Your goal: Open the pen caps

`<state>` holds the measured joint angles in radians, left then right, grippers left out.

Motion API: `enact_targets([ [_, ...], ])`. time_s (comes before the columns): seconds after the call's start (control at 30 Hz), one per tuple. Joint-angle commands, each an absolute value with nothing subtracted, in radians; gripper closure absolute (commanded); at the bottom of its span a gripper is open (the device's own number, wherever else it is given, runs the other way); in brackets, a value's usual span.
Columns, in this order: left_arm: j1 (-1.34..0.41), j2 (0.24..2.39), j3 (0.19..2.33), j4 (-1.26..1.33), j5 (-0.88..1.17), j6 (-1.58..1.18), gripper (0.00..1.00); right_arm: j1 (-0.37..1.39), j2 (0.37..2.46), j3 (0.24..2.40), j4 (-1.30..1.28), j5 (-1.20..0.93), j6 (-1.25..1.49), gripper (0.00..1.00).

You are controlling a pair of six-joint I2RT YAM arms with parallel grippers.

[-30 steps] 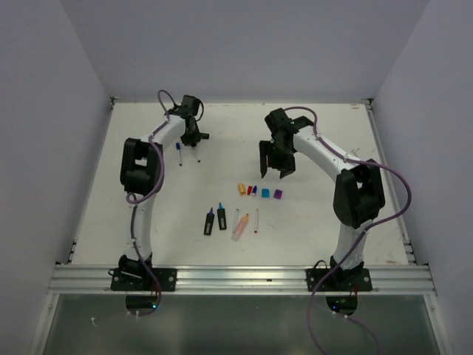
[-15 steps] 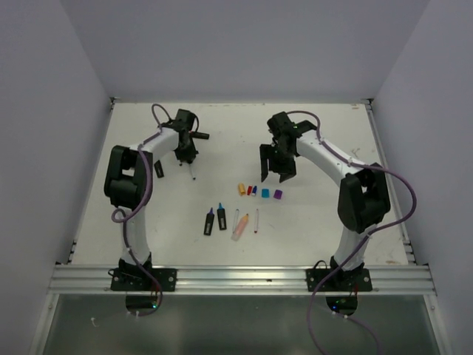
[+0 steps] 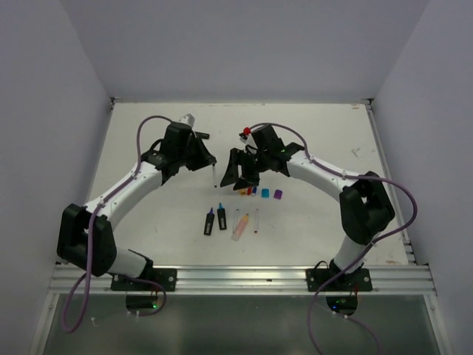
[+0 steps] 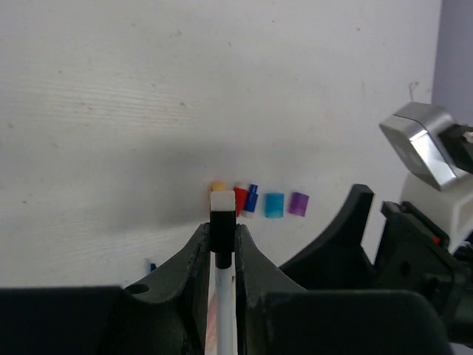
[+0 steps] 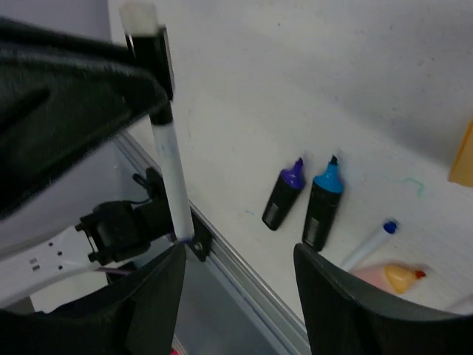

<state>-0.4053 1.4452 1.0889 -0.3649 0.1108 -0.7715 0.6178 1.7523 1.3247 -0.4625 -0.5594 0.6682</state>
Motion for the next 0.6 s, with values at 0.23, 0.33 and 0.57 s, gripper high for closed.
enact_targets([
  [0.23,-0.466,1.35,1.009,-0.249,0.175,-0.934,1.0,0.649,1.67,1.221,-0.054,-0.571,0.943,0.4],
  [0.33,-0.468,1.33,0.996,-0.252,0.163,-0.953,1.0,0.66,1.68,1.206,-0.026,-0.577,0.971,0.49],
  [0.57,-0.468,1.315,1.009,-0.265,0.118,-0.992,1.0,0.71,1.674,1.203,-0.087,-0.517,0.94,0.92],
])
